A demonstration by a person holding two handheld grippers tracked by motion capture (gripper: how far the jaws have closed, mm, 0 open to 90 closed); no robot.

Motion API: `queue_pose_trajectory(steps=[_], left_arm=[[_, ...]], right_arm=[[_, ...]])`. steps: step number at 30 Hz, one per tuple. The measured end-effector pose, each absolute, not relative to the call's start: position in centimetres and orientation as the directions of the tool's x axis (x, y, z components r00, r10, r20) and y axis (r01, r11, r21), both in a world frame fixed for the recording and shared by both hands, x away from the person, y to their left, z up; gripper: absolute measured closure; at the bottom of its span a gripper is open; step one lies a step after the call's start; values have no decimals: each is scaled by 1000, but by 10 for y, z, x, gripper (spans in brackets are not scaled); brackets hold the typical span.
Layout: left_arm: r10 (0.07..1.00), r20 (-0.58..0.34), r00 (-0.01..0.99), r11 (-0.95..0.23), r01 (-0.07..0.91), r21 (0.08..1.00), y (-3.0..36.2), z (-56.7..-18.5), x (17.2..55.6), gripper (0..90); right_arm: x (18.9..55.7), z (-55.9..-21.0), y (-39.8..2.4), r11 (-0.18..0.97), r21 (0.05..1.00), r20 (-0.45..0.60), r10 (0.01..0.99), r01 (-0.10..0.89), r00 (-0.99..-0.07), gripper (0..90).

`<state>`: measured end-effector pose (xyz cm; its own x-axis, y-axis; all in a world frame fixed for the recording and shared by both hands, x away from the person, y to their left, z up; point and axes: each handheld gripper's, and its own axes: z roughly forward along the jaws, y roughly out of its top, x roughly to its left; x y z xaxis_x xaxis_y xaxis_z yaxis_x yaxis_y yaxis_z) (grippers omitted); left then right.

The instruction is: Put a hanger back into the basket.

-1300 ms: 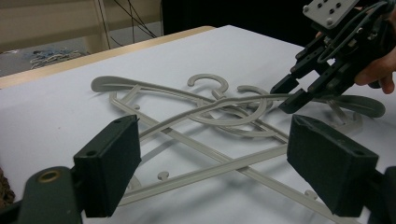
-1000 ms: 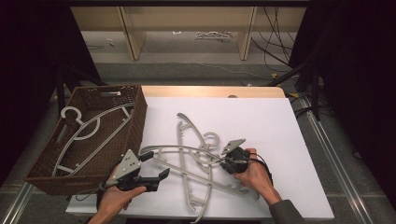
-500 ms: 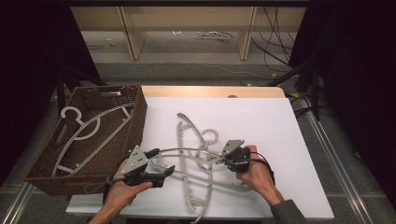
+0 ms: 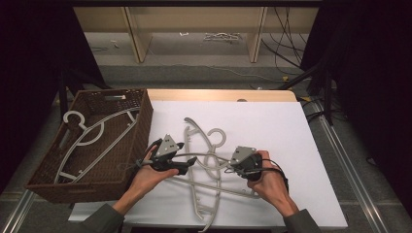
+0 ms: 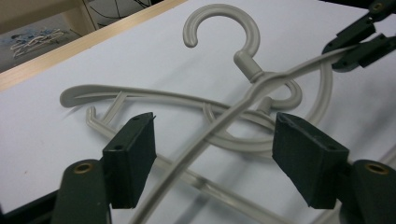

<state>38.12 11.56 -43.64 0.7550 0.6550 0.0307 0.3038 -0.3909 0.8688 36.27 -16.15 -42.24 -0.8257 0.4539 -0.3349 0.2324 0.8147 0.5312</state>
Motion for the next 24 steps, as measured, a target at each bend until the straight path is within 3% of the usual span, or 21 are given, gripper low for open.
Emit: queue_pose_trajectory(steps=[18, 21, 24], left_arm=[[493, 127, 861, -648, 266, 714, 70, -438, 414, 502], [461, 104, 881, -658, 261, 707, 67, -439, 419, 633], [415, 160, 895, -700, 202, 685, 66, -436, 417, 663]], right_arm=[[359, -415, -160, 818, 537, -353, 439, 205, -826, 819], [358, -414, -160, 819, 536, -358, 439, 203, -824, 819], [359, -414, -161, 819, 538, -359, 436, 199, -825, 819]])
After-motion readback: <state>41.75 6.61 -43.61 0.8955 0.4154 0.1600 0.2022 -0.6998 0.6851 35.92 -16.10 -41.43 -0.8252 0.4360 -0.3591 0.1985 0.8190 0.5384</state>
